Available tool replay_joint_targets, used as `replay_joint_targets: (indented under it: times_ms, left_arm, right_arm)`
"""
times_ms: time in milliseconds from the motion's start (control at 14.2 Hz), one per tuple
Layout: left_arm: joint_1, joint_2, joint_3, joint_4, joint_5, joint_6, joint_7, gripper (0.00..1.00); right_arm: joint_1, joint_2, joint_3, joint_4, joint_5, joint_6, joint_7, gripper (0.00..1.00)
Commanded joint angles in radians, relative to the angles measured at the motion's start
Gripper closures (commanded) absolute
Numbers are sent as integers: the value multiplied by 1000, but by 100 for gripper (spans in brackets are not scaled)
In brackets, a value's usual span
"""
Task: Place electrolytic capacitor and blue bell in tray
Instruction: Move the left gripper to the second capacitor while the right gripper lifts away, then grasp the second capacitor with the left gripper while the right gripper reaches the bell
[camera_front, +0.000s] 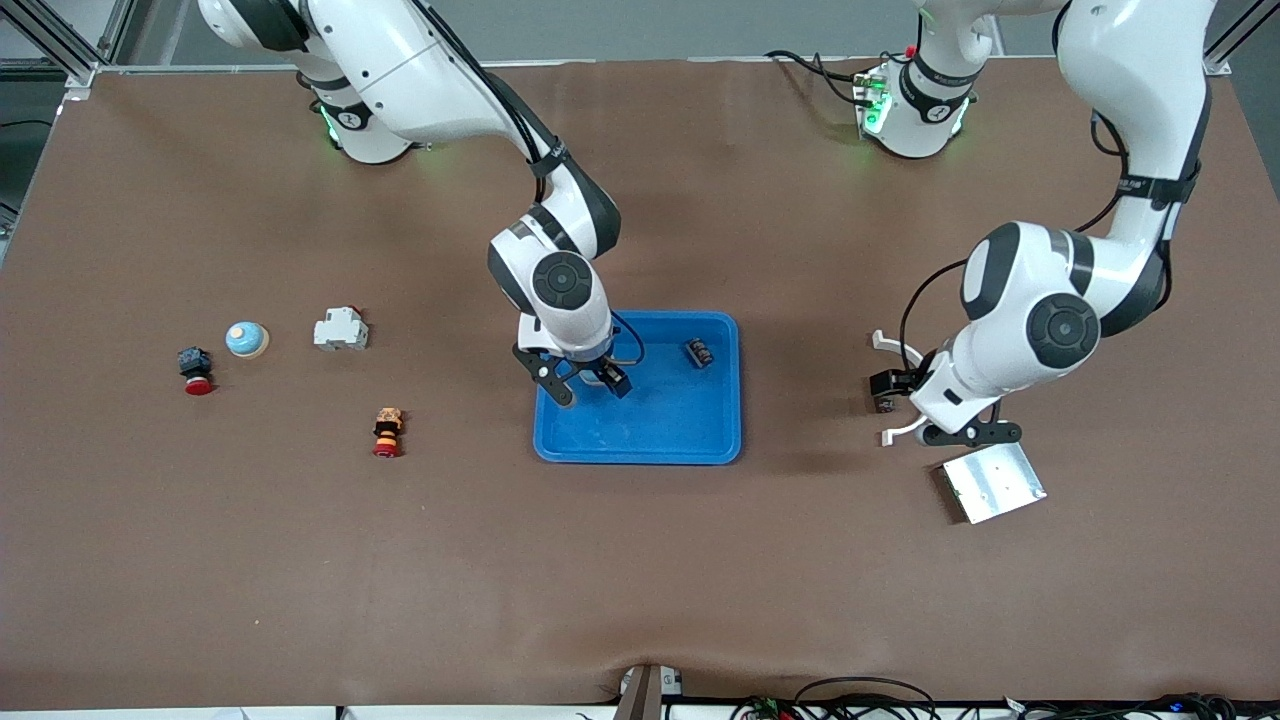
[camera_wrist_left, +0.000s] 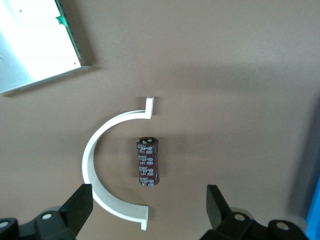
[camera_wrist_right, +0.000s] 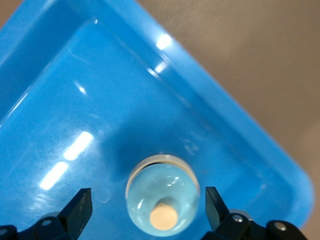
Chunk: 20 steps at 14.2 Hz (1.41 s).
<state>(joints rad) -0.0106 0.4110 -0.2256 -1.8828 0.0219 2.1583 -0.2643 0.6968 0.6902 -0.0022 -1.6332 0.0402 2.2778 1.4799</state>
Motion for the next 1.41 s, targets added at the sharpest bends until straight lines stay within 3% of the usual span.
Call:
replay_joint_targets:
  times_ms: [0,283,565,777,1060,1342]
  left_arm:
    - [4,37,-5,2,24,11,-25,0]
    - [4,81,-5,-1,24,11,-62,0]
    - [3,110,-5,-4,24,18,-64,0]
    - [3,127,-5,-6,24,25,-69,0]
    - [6,155,-5,-13,24,26,-75,0]
    - [15,173,-5,-12,24,40,-92,0]
  right_arm:
    - [-54,-87,-1,9,-11,-166,-125,0]
    - [-152,-204,-2,3,-13,-343,-335,0]
    - [-223,-316,-2,-72,-83,-365,-487,0]
    - [-337,-379,-2,-92,-85,-414,-721,0]
    - [-451,-442,-1,-146,-85,-397,-941,0]
    - [-540,-558,-1,-368,-83,-217,-1120,0]
